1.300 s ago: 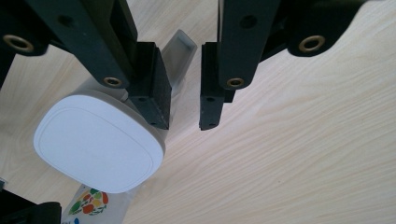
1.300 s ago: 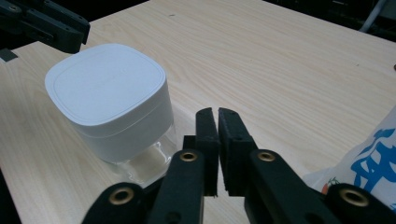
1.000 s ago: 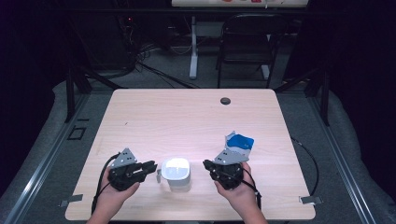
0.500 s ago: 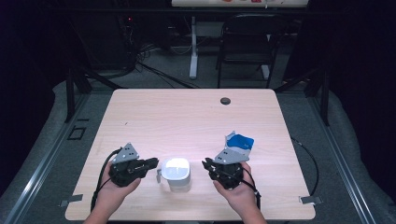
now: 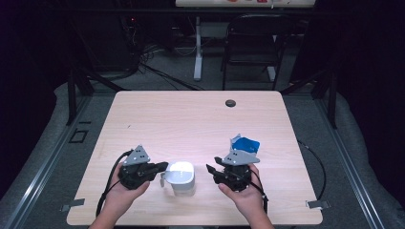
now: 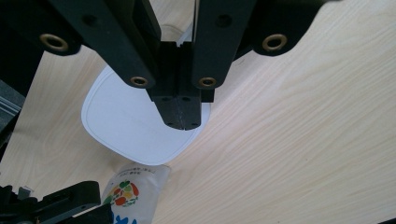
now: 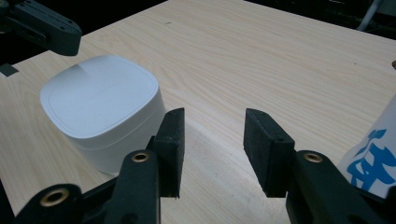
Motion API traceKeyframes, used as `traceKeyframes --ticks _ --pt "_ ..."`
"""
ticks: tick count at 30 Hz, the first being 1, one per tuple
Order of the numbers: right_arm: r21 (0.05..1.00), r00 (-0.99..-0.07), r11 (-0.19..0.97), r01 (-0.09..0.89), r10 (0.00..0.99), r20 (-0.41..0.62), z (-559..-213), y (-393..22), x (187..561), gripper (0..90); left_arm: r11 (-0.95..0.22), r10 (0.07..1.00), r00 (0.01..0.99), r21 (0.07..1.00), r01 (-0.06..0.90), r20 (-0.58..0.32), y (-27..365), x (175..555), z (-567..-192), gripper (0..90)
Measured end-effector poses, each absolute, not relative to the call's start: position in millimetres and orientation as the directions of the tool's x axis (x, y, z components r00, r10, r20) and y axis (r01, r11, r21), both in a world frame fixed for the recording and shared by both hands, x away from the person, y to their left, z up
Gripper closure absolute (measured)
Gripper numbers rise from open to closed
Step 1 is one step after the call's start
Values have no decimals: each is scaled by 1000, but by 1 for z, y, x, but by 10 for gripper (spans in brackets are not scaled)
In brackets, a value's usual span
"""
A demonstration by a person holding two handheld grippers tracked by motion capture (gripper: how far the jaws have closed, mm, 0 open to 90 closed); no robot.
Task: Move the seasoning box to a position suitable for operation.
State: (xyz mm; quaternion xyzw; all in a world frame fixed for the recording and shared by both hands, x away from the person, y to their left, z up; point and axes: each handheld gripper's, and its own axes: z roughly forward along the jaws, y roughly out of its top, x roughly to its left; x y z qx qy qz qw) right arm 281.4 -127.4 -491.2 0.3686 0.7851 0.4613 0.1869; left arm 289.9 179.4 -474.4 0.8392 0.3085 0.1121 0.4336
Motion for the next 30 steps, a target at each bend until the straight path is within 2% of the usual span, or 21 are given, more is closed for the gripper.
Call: traceKeyframes --ticks 7,11,30 --pt "864 -673 346 364 740 -13 -494 -121 276 786 -438 605 792 795 419 -84 177 289 -476 900" --pt "857 -673 356 373 740 -14 -495 -119 275 900 -450 603 795 792 413 -72 173 288 -477 900" --pt "852 -716 368 372 698 12 -499 -111 273 900 -458 609 791 787 413 -61 175 287 -481 900"
